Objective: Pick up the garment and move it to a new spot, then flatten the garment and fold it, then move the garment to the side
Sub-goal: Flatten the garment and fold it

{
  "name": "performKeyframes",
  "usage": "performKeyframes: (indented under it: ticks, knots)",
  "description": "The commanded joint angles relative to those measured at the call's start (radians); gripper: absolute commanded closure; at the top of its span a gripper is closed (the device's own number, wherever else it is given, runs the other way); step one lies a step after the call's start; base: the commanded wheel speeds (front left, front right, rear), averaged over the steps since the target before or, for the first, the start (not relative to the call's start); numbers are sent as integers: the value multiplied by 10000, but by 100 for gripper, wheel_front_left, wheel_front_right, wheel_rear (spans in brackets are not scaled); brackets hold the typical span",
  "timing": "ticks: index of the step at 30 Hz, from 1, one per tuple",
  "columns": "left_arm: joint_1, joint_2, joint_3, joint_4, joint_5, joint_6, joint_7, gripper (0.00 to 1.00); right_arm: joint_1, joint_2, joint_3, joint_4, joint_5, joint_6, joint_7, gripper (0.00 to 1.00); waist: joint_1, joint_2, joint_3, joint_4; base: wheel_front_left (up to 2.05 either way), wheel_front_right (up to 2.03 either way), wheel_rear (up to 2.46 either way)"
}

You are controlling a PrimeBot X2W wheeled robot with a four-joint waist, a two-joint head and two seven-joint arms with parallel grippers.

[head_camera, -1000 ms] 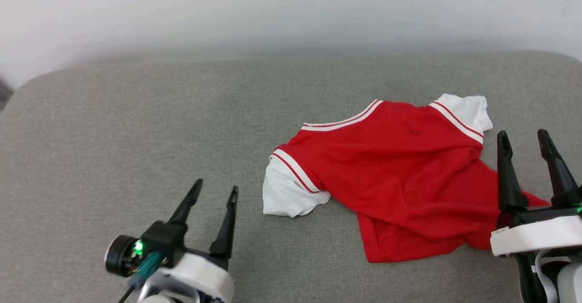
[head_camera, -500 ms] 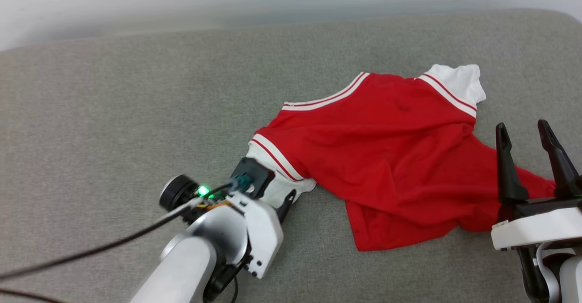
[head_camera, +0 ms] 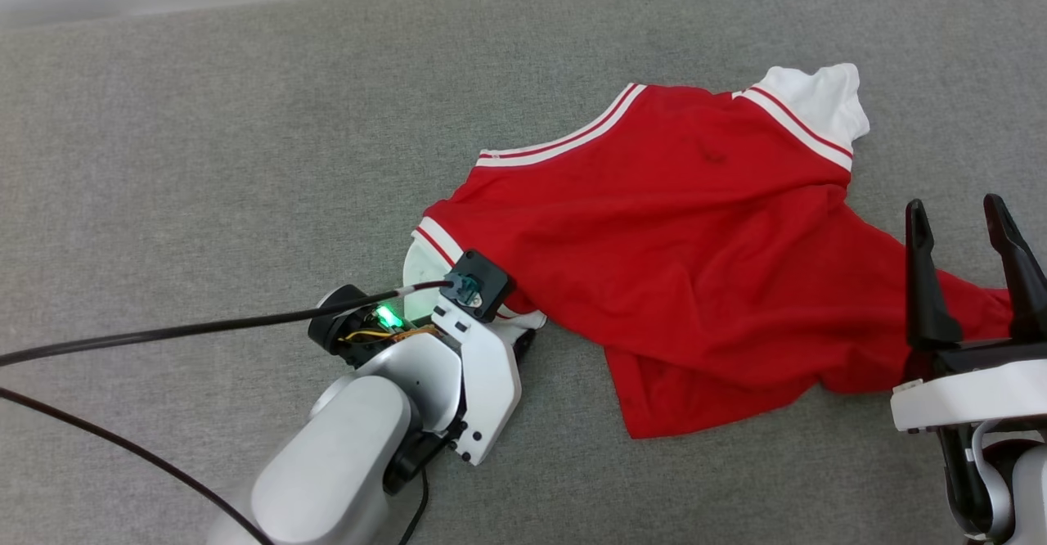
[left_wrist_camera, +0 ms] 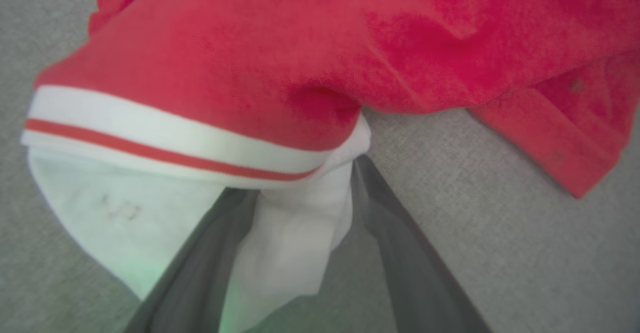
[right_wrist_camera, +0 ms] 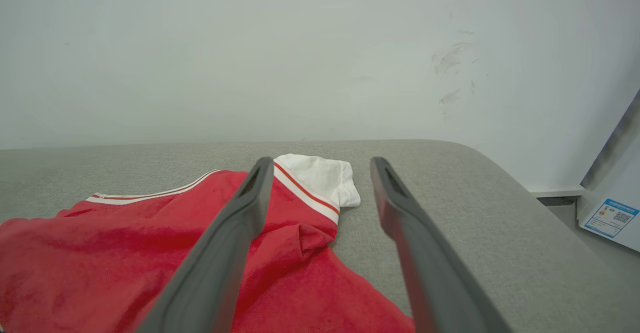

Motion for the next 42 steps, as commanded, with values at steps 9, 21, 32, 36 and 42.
performKeyframes:
  ticks: [9,21,32,36,42]
  knots:
    - [887,1010,476,-708,-500,26,-1790,100,-79,116,-188,135,-129,-3,38,0,0,0,-503,414,0,0,0]
    - [2099,2681,2435,-2169,-498,1319,-3872,100,213,180,-266,249,-95,-3,293,0,0,0,-1215,1186,0,0,0]
    - [2325,2286,2191,-1082,-295,1574,-4718,0,335,256,-12,421,-119,-3,508,0,0,0,-1544,1609,0,0,0]
    - [2614,1931,2378,-1235,-133,2086,-5898,0,460,249,-10,444,-63,-3,546,0,0,0,-1819,1739,0,0,0]
    - [3227,1519,2761,-1848,-58,2813,-7302,0,639,121,156,366,99,-3,877,0,0,0,-2127,1954,0,0,0]
